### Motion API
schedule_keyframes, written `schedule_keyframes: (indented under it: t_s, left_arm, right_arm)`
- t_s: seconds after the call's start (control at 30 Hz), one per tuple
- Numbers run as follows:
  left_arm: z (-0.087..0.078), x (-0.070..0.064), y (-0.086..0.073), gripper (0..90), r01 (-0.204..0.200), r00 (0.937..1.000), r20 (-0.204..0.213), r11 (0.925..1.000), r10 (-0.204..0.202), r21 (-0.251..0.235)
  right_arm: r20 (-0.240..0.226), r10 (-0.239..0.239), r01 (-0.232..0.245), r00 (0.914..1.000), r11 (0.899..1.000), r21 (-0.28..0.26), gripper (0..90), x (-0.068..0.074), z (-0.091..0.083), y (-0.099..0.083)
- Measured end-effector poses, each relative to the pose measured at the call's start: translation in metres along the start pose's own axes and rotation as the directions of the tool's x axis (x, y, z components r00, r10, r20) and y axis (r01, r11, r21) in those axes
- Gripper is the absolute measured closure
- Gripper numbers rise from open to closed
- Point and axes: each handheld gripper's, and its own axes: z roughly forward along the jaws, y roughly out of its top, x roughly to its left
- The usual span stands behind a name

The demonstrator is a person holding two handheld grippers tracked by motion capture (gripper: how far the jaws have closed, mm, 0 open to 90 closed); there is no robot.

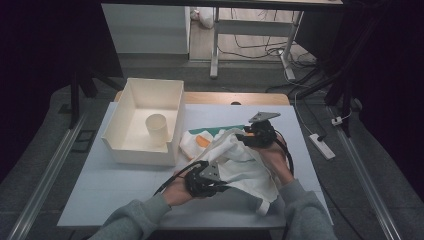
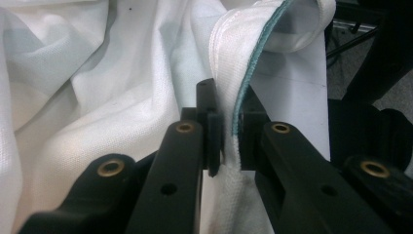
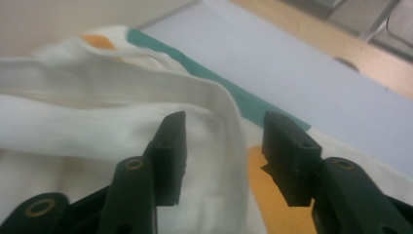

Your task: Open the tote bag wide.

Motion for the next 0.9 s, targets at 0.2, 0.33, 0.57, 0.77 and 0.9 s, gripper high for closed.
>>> schedule_keyframes:
  t_s: [0.2, 0.33, 0.57, 0.77, 0.9]
  left_arm:
    - [0.001, 0.0, 0.0, 82.9, 0.0, 1.0, 0.002, 1.0, 0.0, 0.001]
    - [0.001, 0.001, 0.0, 82.9, 0.001, 1.0, 0.004, 1.0, -0.001, 0.0]
    - [0.003, 0.0, 0.0, 82.6, -0.004, 1.0, 0.006, 0.9999, 0.004, 0.011]
    - [0.003, 0.0, 0.0, 82.6, -0.003, 1.0, 0.005, 0.9999, 0.003, 0.011]
    - [0.003, 0.0, 0.0, 82.7, -0.004, 1.0, 0.003, 0.9999, 0.004, 0.013]
  right_arm:
    - [-0.095, -0.042, 0.04, 0.9945, 0.999, -0.028, 50.1, 0.027, -0.03, 0.002]
    - [-0.137, -0.077, 0.086, 0.9875, 0.995, 0.059, 49.9, 0.042, -0.024, -0.008]
    - [-0.121, -0.079, 0.099, 0.9894, 0.981, 0.166, 49.5, 0.044, 0.004, -0.023]
    - [-0.073, -0.123, 0.136, 0.9897, 0.967, 0.217, 52.9, 0.045, 0.021, -0.03]
    - [-0.045, -0.166, 0.172, 0.9852, 0.955, 0.241, 58.0, 0.045, 0.031, -0.033]
